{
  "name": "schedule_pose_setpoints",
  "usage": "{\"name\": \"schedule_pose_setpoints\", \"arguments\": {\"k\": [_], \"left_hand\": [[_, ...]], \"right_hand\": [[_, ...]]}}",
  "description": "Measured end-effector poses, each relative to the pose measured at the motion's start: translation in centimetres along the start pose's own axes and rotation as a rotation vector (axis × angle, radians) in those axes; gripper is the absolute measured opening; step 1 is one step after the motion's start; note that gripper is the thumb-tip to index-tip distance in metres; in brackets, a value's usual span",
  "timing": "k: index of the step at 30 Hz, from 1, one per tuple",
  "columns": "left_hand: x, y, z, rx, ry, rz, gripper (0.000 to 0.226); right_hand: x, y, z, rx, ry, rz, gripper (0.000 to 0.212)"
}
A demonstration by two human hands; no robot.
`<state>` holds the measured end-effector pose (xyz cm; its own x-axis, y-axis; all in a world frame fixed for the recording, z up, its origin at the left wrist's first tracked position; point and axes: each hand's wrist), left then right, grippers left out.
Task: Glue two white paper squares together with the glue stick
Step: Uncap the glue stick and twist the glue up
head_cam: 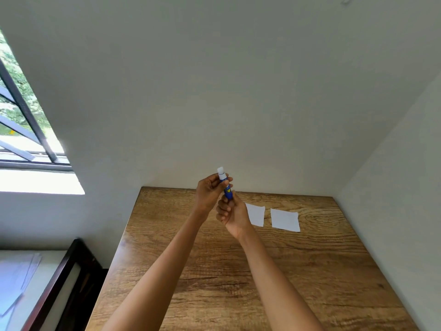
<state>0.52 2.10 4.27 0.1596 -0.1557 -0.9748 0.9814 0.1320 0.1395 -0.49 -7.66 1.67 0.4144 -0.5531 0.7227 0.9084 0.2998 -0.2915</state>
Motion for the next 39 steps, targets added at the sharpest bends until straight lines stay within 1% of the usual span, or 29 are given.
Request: {"name": "schedule_pose_setpoints", "arguments": {"k": [3,7,9,13,15,17,18,20,22,24,26,28,31,33,36,39], "left_hand": [[-0.3,-0.1,-0.2,-0.041,-0.032,0.005,0.016],[-0.7,-0.1,-1.1,-0.063,-0.003,0.001,0.02],[-0.9,-0.3,-1.3,-0.033,0.039,0.005,0.021],[-1.0,-0.9,-1.6,0.011,0.065,0.02,0.02],[-1.0,-1.1,-1.9,0.005,0.076,0.029,0.022],[-0.9,-1.3,-2.6,0.005,0.088,0.022,0.024],[-0.9,-1.4,-3.2,0.003,0.093,0.019,0.024],[-0.6,-1.6,-4.5,-0.022,0.102,0.018,0.024],[-0.2,-2.1,-6.0,-0.074,0.119,0.007,0.022],[0.5,-2.7,-7.1,-0.115,0.146,-0.008,0.019],[1.2,-3.3,-8.6,-0.144,0.205,-0.014,0.016],[2.2,-3.8,-10.2,-0.16,0.292,-0.021,0.015],[3.8,-4.6,-12.6,-0.206,0.355,-0.038,0.022],[4.7,-5.2,-13.7,-0.233,0.355,-0.068,0.02],[5.8,-5.7,-14.7,-0.256,0.386,-0.106,0.013],[6.5,-5.6,-15.0,-0.26,0.418,-0.133,0.012]], "right_hand": [[0.1,-0.1,1.2,-0.035,-0.016,-0.001,0.045],[-0.3,-0.4,2.3,-0.042,0.082,-0.061,0.029],[-0.5,-0.6,2.3,-0.04,0.04,-0.067,0.032],[-1.2,-0.4,2.3,-0.067,-0.092,-0.071,0.049],[-1.6,-0.1,2.4,-0.092,-0.119,-0.064,0.05],[-2.3,0.2,2.5,-0.125,-0.168,-0.064,0.045],[-2.7,0.2,2.6,-0.144,-0.232,-0.077,0.04],[-3.5,0.4,2.6,-0.167,-0.47,-0.166,0.027],[-4.5,0.6,3.0,-0.12,-0.733,-0.286,0.016],[-5.8,0.8,3.2,-0.102,-0.972,-0.389,0.022],[-7.5,1.1,4.0,-0.147,-1.153,-0.462,0.026],[-9.1,1.5,4.7,-0.179,-1.223,-0.494,0.022],[-11.2,2.1,5.5,-0.161,-1.261,-0.495,0.017],[-12.2,2.6,5.8,-0.163,-1.303,-0.484,0.014],[-13.5,3.4,5.6,-0.166,-1.395,-0.453,0.015],[-14.1,4.0,5.2,-0.159,-1.456,-0.439,0.015]]}}
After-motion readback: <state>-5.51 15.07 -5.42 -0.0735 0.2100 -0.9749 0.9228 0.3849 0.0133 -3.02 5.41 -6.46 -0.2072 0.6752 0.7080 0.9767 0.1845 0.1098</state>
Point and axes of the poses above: each hand's wrist, its own y-axis towards the middle knuckle, its own z-axis out of the palm, x = y × z, and after that the axes turned 1 degree about -z, right-handed
